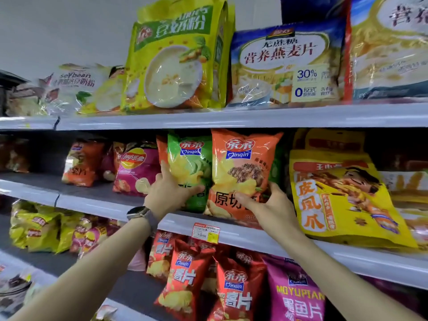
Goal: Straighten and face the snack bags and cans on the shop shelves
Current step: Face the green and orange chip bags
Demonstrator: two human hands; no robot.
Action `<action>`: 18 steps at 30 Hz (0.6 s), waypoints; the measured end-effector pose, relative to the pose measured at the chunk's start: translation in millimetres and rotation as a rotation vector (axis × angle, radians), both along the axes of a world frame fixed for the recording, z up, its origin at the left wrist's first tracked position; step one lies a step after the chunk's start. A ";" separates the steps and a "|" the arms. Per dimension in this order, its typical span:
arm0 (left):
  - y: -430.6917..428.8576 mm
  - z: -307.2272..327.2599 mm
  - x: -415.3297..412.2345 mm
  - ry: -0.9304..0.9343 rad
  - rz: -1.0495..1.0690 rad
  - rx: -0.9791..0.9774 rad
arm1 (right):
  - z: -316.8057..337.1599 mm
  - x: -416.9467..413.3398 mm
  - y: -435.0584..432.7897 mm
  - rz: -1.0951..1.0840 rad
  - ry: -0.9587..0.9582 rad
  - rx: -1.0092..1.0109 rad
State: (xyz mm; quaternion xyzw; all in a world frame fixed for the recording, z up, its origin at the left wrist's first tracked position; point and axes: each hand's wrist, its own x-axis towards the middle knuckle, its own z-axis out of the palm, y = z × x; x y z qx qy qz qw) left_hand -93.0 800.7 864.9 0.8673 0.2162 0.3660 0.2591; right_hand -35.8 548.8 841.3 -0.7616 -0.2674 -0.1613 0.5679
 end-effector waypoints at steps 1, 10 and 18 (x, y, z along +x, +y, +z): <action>2.2 -1.9 4.5 -0.043 -0.028 -0.013 | -0.3 0.5 -0.6 -0.017 -0.003 0.023; 21.3 24.0 -6.4 -0.163 -0.093 0.083 | 10.1 4.4 -18.1 -0.085 -0.030 0.206; 34.9 9.6 -55.8 -0.224 -0.009 0.079 | 9.5 -2.5 11.0 -0.048 0.000 0.166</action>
